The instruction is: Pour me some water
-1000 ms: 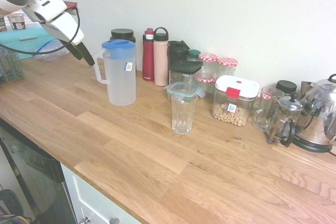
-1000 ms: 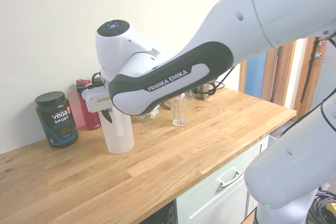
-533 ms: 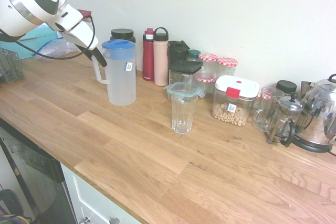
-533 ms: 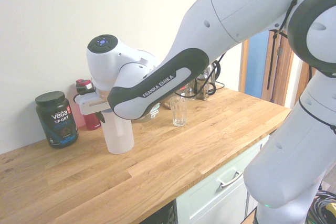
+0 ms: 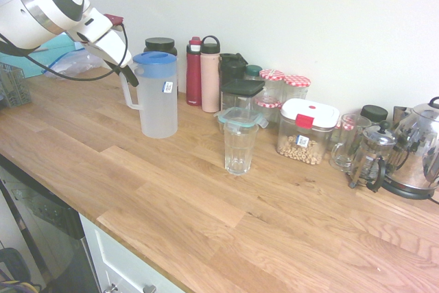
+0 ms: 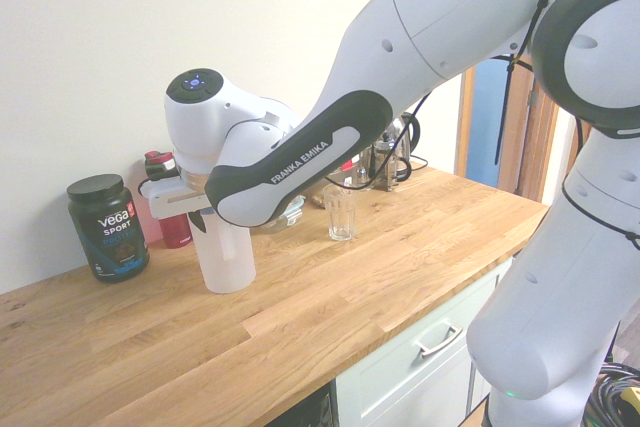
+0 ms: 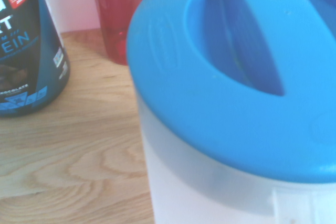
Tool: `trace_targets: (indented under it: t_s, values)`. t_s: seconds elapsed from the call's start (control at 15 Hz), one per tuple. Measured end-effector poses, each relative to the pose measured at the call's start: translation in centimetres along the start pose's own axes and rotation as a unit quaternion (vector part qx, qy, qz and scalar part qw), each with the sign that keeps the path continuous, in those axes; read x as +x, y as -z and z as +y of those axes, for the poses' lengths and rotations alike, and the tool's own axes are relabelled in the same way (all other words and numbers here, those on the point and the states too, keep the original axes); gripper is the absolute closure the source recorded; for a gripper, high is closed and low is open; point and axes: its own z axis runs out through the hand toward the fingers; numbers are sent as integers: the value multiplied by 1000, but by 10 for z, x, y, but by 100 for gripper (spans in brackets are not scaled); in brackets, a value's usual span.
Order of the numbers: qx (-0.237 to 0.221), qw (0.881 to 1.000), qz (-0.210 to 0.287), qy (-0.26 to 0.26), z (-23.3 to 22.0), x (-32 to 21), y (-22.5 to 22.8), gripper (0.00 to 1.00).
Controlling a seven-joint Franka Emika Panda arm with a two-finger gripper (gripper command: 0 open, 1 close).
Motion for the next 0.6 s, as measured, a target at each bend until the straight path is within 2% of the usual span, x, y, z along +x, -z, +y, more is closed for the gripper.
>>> trace_targets:
  t_s: [0.6]
  values:
    - [-7, 1000, -23, -13, 2, 16, -1, 100]
